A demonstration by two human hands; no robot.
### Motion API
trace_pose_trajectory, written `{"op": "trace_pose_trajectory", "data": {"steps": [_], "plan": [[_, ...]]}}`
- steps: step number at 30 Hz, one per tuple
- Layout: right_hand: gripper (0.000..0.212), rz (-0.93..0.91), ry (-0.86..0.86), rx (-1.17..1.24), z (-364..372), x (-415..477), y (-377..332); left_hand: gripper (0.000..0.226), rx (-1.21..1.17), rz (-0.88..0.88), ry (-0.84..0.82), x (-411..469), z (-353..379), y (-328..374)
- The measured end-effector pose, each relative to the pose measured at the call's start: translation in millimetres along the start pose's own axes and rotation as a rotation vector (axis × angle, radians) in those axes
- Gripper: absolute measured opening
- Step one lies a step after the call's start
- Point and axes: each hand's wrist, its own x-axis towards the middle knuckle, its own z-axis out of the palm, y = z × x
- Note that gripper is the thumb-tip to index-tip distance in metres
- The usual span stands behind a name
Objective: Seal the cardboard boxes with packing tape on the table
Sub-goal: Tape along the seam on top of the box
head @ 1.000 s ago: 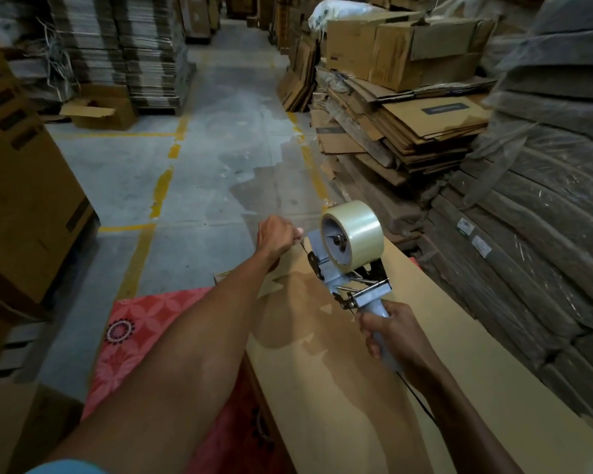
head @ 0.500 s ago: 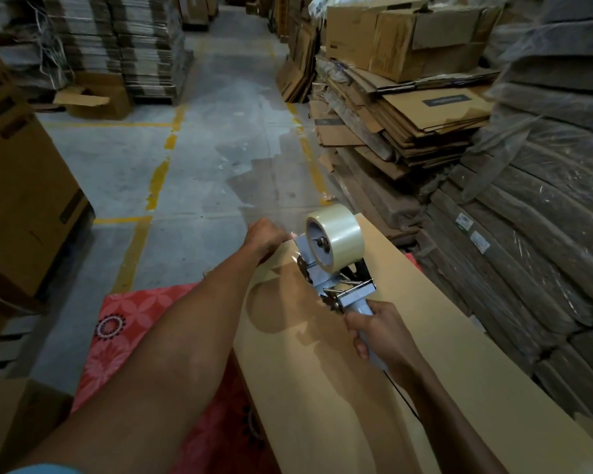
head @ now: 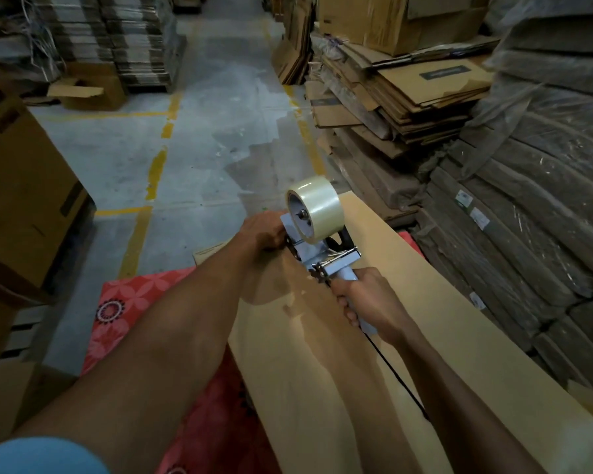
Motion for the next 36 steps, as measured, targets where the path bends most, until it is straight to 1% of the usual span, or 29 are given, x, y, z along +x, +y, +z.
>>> {"op": "trace_pose_trajectory", "data": {"steps": [2,4,7,8,9,10,11,12,13,15,18,20,26,29,30,31,33,35,36], "plan": [[0.012,0.003,0.000,-0.049,-4.7,-7.9,1.2,0.046,0.047,-0.009,0.021,-0.5,0.0,2.5],[0.015,0.027,-0.004,-0.088,-14.0,-25.0,9.1,0.041,0.088,-0.023,0.048,-3.9,-0.5,5.7],[0.023,0.047,0.020,-0.123,-26.4,-57.6,31.0,0.048,0.115,-0.025,0.049,-7.5,2.0,11.1],[0.023,0.048,0.036,-0.134,-27.7,-65.1,37.8,0.048,0.142,-0.064,0.082,-4.9,6.6,13.8],[0.023,0.047,0.049,-0.139,-27.9,-70.1,42.4,0.047,0.129,-0.134,0.160,-6.1,11.1,19.9],[0.023,0.049,0.056,-0.131,-27.4,-72.1,45.3,0.048,0.072,-0.217,0.263,-9.5,16.4,27.1],[0.022,0.058,0.060,-0.111,-26.6,-71.3,45.7,0.051,0.005,-0.260,0.352,-14.0,22.5,34.2],[0.023,0.073,0.061,-0.088,-25.4,-69.7,45.2,0.055,-0.052,-0.248,0.390,-21.2,31.0,41.5],[0.025,0.087,0.059,-0.062,-24.3,-68.9,44.5,0.063,-0.069,-0.207,0.379,-29.0,41.9,46.2],[0.025,0.106,0.049,-0.035,-24.1,-66.9,43.5,0.082,0.009,-0.130,0.330,-33.9,61.4,45.0],[0.025,0.084,0.031,-0.062,-20.3,-60.9,39.5,0.099,0.066,-0.135,0.306,-23.6,61.3,32.3],[0.021,0.051,0.021,-0.085,-12.9,-49.1,32.6,0.106,0.102,-0.147,0.299,-15.2,54.5,24.4],[0.003,0.026,0.004,-0.046,17.0,-7.3,8.4,0.099,0.067,-0.183,0.270,11.2,24.6,-18.1],[0.004,0.015,-0.006,-0.069,15.1,-6.9,8.5,0.098,0.090,-0.167,0.265,13.4,23.9,-24.9],[0.003,0.012,-0.006,-0.082,12.1,-11.7,10.9,0.095,0.085,-0.162,0.263,12.0,24.0,-24.6],[0.004,0.015,-0.006,-0.092,7.6,-18.2,14.4,0.088,0.073,-0.164,0.262,11.8,24.2,-23.6],[0.014,0.043,-0.006,-0.099,-1.5,-34.0,24.6,0.077,0.022,-0.187,0.260,13.8,21.8,-20.1],[0.025,0.102,0.020,-0.107,-10.8,-51.9,38.0,0.078,-0.031,-0.212,0.253,17.0,18.4,-18.5],[0.027,0.115,0.033,-0.122,-14.6,-59.3,44.2,0.080,-0.035,-0.220,0.244,18.6,18.1,-18.2]]}}
